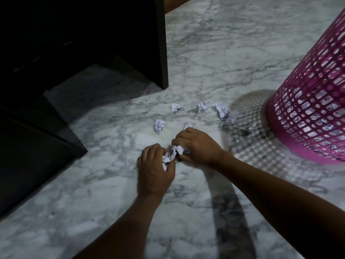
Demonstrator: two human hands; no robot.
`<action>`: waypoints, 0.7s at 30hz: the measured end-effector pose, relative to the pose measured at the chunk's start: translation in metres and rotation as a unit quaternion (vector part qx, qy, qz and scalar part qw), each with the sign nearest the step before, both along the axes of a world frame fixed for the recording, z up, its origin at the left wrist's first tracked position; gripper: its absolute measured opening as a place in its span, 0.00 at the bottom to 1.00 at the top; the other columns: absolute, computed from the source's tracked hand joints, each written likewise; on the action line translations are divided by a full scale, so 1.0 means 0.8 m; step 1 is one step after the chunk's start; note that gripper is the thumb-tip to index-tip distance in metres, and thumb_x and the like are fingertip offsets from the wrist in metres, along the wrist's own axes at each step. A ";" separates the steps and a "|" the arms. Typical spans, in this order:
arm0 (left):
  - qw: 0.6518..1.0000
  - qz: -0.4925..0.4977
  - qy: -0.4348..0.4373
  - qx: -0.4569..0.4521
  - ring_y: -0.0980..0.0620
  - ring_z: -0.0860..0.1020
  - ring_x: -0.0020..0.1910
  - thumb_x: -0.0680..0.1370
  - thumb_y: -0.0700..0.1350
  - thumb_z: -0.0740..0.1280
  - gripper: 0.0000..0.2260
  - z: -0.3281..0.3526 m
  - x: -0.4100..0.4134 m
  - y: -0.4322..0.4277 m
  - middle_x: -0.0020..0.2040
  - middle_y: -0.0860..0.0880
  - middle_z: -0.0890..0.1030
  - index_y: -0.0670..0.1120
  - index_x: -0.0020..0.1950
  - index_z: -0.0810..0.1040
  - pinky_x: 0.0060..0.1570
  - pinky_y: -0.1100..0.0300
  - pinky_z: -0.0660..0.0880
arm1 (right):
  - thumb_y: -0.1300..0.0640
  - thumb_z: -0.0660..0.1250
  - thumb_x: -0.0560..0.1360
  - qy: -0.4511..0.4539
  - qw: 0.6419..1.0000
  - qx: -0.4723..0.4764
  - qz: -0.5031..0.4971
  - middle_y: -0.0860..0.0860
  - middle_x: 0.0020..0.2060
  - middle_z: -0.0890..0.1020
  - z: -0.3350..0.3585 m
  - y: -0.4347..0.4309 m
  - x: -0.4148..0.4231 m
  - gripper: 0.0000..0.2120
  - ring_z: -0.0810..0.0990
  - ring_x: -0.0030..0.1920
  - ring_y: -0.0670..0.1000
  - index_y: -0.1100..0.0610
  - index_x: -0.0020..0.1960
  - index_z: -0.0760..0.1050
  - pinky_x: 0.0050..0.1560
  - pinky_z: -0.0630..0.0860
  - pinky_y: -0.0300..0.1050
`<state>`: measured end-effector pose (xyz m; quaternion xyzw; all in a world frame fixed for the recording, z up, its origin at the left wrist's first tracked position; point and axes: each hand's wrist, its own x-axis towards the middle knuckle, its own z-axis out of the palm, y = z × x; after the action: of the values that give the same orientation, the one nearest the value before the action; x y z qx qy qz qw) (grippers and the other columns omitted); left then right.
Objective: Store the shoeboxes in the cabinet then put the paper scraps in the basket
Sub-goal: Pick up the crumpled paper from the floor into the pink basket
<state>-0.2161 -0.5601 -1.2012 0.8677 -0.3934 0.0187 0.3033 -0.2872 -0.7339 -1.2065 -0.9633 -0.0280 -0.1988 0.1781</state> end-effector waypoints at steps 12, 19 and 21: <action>0.993 -0.002 0.054 -0.108 0.44 0.74 0.43 0.69 0.41 0.68 0.08 0.008 0.033 -0.050 0.42 0.44 0.79 0.45 0.47 0.74 0.42 0.58 0.67 | 0.54 0.71 0.66 -0.076 0.967 0.145 -0.197 0.54 0.38 0.81 0.014 0.022 -0.045 0.17 0.77 0.39 0.50 0.58 0.53 0.79 0.36 0.70 0.41; 0.995 -0.055 -0.013 -0.081 0.41 0.71 0.45 0.67 0.32 0.69 0.12 0.022 0.052 -0.122 0.48 0.42 0.77 0.41 0.49 0.78 0.45 0.54 0.70 | 0.58 0.75 0.64 -0.055 0.947 0.048 -0.313 0.56 0.44 0.85 0.056 -0.063 -0.070 0.16 0.84 0.42 0.58 0.57 0.52 0.83 0.39 0.80 0.48; 0.997 -0.056 -0.025 -0.052 0.39 0.72 0.47 0.67 0.33 0.70 0.14 0.019 0.055 -0.128 0.50 0.42 0.77 0.42 0.52 0.78 0.46 0.47 0.73 | 0.56 0.74 0.66 0.001 0.934 0.072 -0.350 0.55 0.46 0.84 0.061 -0.083 -0.074 0.17 0.83 0.44 0.59 0.53 0.55 0.82 0.42 0.81 0.51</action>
<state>-0.1723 -0.6624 -1.1860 0.8265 -0.4474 0.0435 0.3389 -0.3465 -0.8004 -1.1574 -0.8968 0.3257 -0.2487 0.1666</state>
